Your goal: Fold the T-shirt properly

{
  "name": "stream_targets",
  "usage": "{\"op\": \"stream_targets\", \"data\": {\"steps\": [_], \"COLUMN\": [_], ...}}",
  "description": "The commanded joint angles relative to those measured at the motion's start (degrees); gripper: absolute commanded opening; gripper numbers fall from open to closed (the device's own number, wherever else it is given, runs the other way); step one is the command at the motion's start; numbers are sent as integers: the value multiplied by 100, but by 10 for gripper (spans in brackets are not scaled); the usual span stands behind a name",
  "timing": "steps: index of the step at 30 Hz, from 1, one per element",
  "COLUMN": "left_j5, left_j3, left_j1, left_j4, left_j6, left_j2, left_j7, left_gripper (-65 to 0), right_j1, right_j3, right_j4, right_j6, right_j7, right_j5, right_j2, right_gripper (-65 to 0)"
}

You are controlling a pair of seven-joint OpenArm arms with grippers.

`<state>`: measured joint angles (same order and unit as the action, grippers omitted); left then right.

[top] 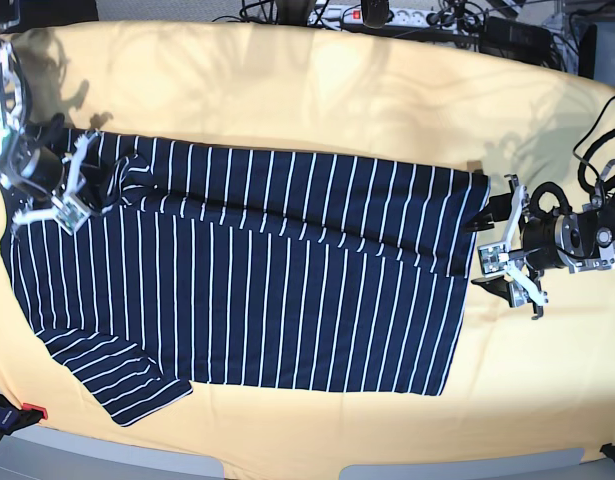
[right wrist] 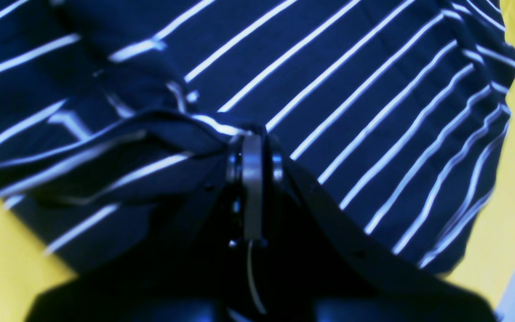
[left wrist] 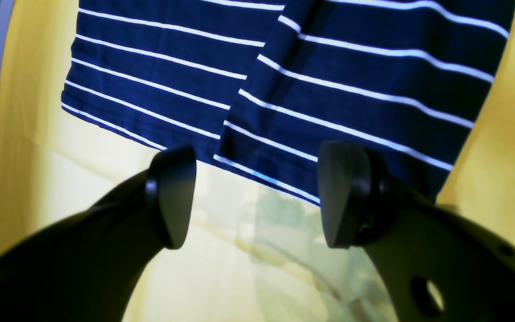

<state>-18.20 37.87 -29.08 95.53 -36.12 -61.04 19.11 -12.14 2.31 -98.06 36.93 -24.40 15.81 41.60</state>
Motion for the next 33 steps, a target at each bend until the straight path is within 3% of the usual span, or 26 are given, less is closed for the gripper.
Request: {"op": "stream_targets", "data": {"steps": [1, 9, 21, 29, 33], "left_j5": [-61, -59, -57, -57, -57], "left_j3": [-81, -81, -81, -81, -81], "left_j1": [-127, -127, -127, -127, -127], "left_j4": [52, 52, 52, 52, 52], "left_j6": [46, 48, 48, 48, 48], "left_j2": [-118, -118, -116, -118, -118], "left_j7": [-103, -107, -107, -105, -103], "left_gripper": [-220, -220, -220, -220, -220], "right_j1": [256, 1543, 2170, 2312, 2391], "right_j3": [-74, -1060, -1158, -1161, -1161], "right_j4": [24, 1049, 1849, 2256, 2275], "right_j6": [-70, -177, -260, -979, -1694], "right_j7": [131, 138, 640, 1134, 1106], "right_j5": [31, -151, -116, -1075, -1314], "right_j2": [133, 129, 22, -446, -476], "right_gripper": [-650, -650, -650, -650, -650]}}
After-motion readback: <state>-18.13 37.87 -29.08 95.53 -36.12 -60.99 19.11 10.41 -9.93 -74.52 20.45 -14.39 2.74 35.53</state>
